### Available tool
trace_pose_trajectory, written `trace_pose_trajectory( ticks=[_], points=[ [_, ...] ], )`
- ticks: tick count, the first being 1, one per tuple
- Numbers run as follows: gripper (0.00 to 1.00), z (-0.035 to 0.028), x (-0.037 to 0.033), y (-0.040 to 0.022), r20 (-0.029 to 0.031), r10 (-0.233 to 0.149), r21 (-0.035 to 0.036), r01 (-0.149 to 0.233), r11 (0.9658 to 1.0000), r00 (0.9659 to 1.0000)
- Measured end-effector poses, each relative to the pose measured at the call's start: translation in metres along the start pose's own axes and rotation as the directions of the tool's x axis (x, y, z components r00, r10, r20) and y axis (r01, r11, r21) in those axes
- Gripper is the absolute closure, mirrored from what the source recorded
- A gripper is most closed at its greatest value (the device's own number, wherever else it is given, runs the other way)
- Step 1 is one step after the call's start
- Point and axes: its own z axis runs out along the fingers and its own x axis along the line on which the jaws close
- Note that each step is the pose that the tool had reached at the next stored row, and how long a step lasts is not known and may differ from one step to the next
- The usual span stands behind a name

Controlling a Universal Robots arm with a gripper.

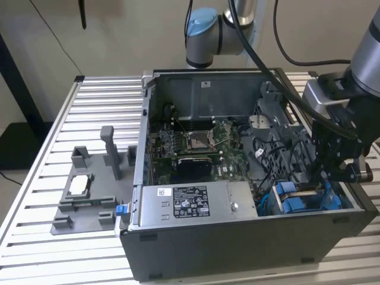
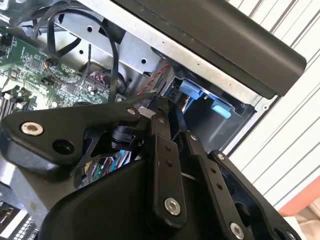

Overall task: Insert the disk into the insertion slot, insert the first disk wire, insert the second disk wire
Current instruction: 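Insert the first disk wire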

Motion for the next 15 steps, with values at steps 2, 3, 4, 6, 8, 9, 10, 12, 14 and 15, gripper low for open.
trace_pose_trajectory(
  ticks=[2,3,4,6,8,9,10,12,14,15],
  points=[
    [0.81,0.0004,0.0000,0.0000,0.0001,0.000,0.0000,0.000,1.0000,1.0000],
    [0.81,0.0006,0.0000,0.0001,0.0001,0.000,0.0000,0.000,1.0000,1.0000],
    [0.81,0.0008,0.0001,0.0001,0.0001,0.000,0.0000,0.000,1.0000,1.0000],
    [0.81,0.0013,0.0001,0.0004,0.0001,0.000,0.0000,0.000,1.0000,1.0000],
    [0.81,0.0016,0.0002,0.0005,0.0000,0.000,0.0000,0.000,1.0000,1.0000],
    [0.81,0.0017,0.0002,0.0005,0.0001,0.000,0.0000,0.000,1.0000,1.0000],
    [0.81,0.0019,0.0002,0.0007,0.0001,0.000,0.0000,0.000,1.0000,1.0000],
    [0.81,0.0023,0.0002,0.0010,0.0000,0.000,-0.0001,0.000,1.0000,1.0000],
    [0.81,0.0030,0.0003,0.0012,0.0001,0.000,0.0000,0.000,1.0000,1.0000],
    [0.81,0.0033,0.0004,0.0013,0.0001,0.000,0.0000,0.000,1.0000,1.0000]
  ],
)
